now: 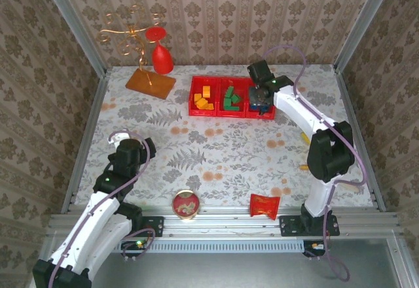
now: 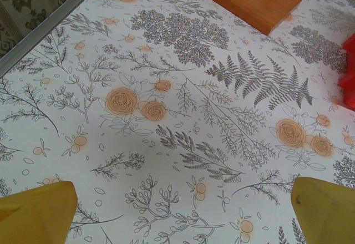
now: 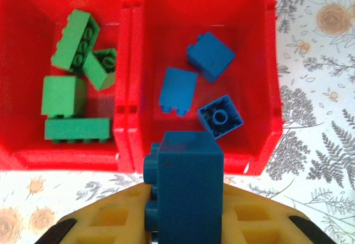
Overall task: Sort the legos into containers by color
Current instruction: Place the lego in the container.
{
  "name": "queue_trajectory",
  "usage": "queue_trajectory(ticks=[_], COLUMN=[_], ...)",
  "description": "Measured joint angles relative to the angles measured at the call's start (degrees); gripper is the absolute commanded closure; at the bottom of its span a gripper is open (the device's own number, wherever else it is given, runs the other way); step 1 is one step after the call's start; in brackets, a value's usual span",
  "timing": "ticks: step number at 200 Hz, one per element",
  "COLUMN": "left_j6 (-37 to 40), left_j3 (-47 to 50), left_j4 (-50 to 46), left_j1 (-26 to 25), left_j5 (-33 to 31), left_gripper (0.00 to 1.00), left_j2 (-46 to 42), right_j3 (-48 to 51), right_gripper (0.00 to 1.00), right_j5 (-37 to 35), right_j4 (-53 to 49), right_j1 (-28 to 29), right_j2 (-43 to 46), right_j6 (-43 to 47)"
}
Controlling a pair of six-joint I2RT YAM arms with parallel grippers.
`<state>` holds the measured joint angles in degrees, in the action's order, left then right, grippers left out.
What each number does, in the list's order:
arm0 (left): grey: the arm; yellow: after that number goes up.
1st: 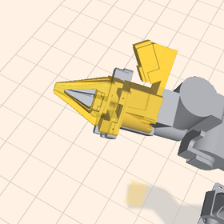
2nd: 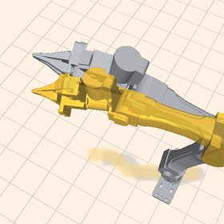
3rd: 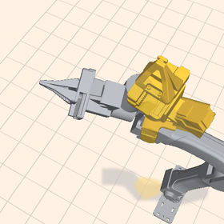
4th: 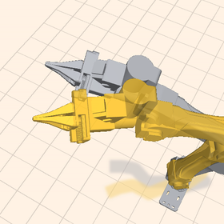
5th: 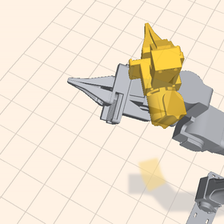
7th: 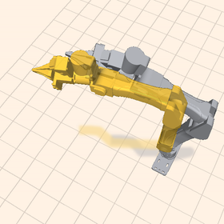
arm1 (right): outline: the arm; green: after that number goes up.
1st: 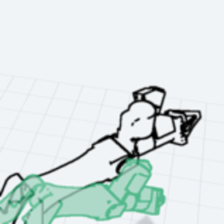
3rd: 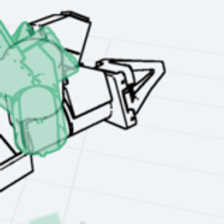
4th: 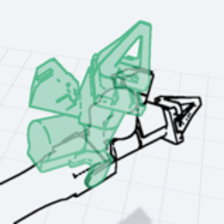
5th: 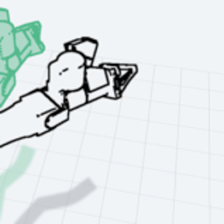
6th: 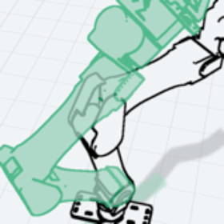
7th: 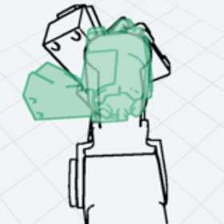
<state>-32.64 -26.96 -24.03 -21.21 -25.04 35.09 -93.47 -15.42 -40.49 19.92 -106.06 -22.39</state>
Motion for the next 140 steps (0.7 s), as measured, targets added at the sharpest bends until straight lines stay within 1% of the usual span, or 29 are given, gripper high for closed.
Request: queue_trajectory(ticks=[33, 74, 140], left_j6=[0.00, 0.00, 0.00], left_j3=[0.00, 0.00, 0.00], left_j4=[0.00, 0.02, 0.02], left_j1=[0.15, 0.33, 0.70], left_j5=[0.33, 0.63, 1.27], left_gripper=[0.00, 0.00, 0.00], left_j2=[0.07, 0.44, 0.90], right_j3=[-4.76, -10.16, -14.34], right_gripper=[0.72, 0.72, 0.72], right_j5=[1.33, 2.36, 2.67], right_j4=[-0.09, -1.53, -2.23], right_j1=[-1.99, -2.69, -3.26], right_j2=[-4.52, -9.38, -13.16], right_j6=[0.50, 1.51, 2.64])
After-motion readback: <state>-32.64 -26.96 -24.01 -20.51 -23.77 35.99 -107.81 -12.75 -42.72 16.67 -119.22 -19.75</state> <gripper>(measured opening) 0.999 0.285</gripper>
